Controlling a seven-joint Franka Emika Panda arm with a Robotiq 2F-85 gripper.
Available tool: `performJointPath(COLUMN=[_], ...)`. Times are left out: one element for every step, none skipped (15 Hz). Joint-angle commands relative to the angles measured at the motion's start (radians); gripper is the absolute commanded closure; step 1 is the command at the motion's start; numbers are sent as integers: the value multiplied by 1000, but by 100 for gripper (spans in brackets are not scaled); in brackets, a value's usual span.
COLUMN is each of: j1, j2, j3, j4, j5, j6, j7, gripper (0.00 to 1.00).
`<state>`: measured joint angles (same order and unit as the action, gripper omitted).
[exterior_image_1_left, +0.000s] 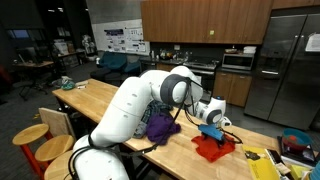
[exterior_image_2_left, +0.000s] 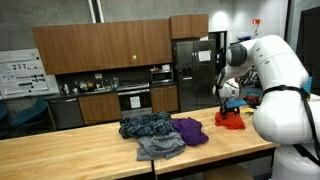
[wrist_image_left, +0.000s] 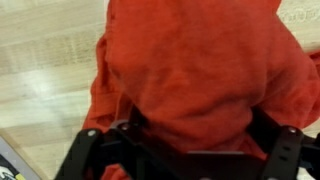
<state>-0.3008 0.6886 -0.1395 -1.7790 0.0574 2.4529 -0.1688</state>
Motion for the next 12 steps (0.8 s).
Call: performJointPath(j1=[45,97,64,73,88,98,95,103,100,93,91,90], j2=[54,108,48,54,38,27,85,30,38,55,51,65], j3=[-22,-18,-50,-58,-67,-70,-58,-66,-61,-53,-53,-48], j4=[69,179,63,87,79,81,167,133,165,197,203,223], j5=[-41,-54,-85,-106,-123,-132,-127,-138,-138,-133,-134,-131], j6=[-11,-65,-35,-59,-82,-107,-125,-164,-186,-194,-198,-192], j7=[78,148,104,121,136,144,146,146,144,138,137,134], gripper=[0,0,0,0,0,0,0,0,0,0,0,5])
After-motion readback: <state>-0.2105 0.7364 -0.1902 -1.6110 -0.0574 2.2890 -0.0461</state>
